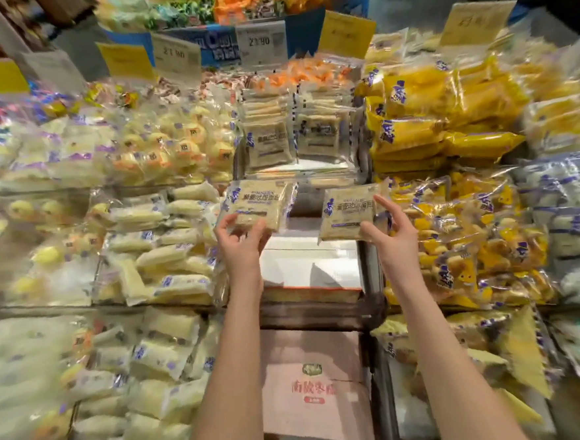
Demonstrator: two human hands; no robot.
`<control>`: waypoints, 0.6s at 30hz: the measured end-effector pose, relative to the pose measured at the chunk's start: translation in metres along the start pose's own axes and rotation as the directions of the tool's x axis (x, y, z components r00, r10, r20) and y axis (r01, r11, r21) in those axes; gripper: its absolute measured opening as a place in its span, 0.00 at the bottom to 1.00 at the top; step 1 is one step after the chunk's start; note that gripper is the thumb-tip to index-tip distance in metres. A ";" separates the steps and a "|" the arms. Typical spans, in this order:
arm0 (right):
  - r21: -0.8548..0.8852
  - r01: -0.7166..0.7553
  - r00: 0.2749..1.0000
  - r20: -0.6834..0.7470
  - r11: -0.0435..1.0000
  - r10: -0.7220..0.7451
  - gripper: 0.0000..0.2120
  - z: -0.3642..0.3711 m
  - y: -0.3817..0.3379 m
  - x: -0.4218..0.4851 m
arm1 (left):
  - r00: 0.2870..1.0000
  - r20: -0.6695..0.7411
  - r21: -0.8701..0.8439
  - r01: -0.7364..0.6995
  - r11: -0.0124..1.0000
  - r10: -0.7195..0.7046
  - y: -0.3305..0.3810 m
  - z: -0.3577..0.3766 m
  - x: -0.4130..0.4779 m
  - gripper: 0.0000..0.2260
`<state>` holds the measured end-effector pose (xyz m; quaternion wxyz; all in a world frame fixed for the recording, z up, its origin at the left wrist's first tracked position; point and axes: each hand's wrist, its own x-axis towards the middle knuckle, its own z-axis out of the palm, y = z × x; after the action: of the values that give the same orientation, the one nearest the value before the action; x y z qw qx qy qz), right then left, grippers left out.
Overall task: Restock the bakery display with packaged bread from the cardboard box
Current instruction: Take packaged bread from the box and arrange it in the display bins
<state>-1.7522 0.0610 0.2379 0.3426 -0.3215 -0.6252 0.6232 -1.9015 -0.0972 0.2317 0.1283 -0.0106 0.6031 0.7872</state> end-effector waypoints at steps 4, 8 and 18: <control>-0.075 0.058 0.997 -0.041 0.995 -0.061 0.22 0.029 -0.015 0.045 | 0.994 0.073 0.045 -0.079 0.996 0.076 0.015 0.027 0.054 0.20; -0.106 0.165 0.982 -0.071 0.981 -0.173 0.22 0.052 -0.028 0.094 | 0.988 0.097 0.046 -0.129 0.991 0.124 0.020 0.060 0.098 0.19; -0.207 0.157 0.978 -0.103 0.966 -0.181 0.22 0.088 0.004 0.177 | 0.998 0.057 0.402 -0.042 0.915 0.021 -0.007 0.116 0.160 0.19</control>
<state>-1.9236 0.1585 0.2393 0.3980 -0.3364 -0.6872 0.5061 -2.0382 0.0449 0.2293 0.1304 0.0460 0.7489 0.6481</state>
